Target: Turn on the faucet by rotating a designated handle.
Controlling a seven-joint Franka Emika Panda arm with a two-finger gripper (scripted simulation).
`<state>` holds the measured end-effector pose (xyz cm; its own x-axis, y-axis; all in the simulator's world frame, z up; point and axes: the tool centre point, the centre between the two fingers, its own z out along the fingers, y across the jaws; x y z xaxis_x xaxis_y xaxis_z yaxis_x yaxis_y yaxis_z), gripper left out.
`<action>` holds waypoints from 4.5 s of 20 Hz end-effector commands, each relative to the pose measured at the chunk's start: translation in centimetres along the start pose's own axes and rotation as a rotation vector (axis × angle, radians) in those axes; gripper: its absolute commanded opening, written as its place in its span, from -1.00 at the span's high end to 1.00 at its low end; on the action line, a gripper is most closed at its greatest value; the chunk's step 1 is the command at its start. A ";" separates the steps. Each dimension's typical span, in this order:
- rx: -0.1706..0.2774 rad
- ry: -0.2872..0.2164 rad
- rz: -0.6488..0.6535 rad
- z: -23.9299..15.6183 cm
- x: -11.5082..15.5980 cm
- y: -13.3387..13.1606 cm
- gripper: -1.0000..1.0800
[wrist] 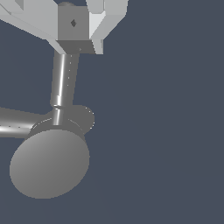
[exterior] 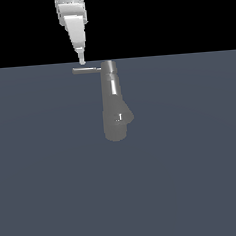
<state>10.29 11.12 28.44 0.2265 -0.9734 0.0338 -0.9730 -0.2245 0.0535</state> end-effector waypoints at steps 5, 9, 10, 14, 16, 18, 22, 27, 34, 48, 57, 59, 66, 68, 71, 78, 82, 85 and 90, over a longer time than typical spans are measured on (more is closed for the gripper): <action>-0.009 -0.002 0.090 3.1 -0.9 -1.7 1.00; -0.013 -0.003 0.120 4.3 -1.2 -2.3 1.00; -0.013 -0.003 0.125 4.4 -1.2 -2.3 1.00; -0.014 -0.003 0.134 4.8 -1.3 -2.5 1.00; -0.014 -0.003 0.134 4.8 -1.3 -2.5 1.00; -0.015 -0.003 0.133 4.8 -1.3 -2.5 1.00; -0.015 -0.003 0.133 4.4 -1.5 -1.5 1.00; -0.015 -0.003 0.133 3.8 -1.6 -0.3 1.00; -0.014 -0.003 0.133 3.0 -1.8 1.5 1.00; -0.014 -0.003 0.133 1.5 -2.3 5.2 1.00; -0.006 -0.002 0.142 0.5 0.0 7.0 1.00; -0.006 -0.002 0.141 0.3 0.4 7.6 1.00; -0.010 -0.003 0.137 -0.3 1.8 9.9 1.00; -0.011 -0.003 0.136 -0.5 2.2 10.6 1.00; -0.013 -0.003 0.135 -0.8 2.8 11.6 1.00; -0.009 -0.004 0.128 -0.8 5.1 11.9 1.00; -0.011 -0.004 0.130 -0.7 7.9 12.4 1.00; -0.013 -0.004 0.132 -0.6 10.0 12.8 1.00; -0.002 -0.006 0.094 -1.2 9.1 12.3 1.00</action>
<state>0.43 -0.52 30.55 0.1325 -0.9906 0.0325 -0.9900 -0.1307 0.0524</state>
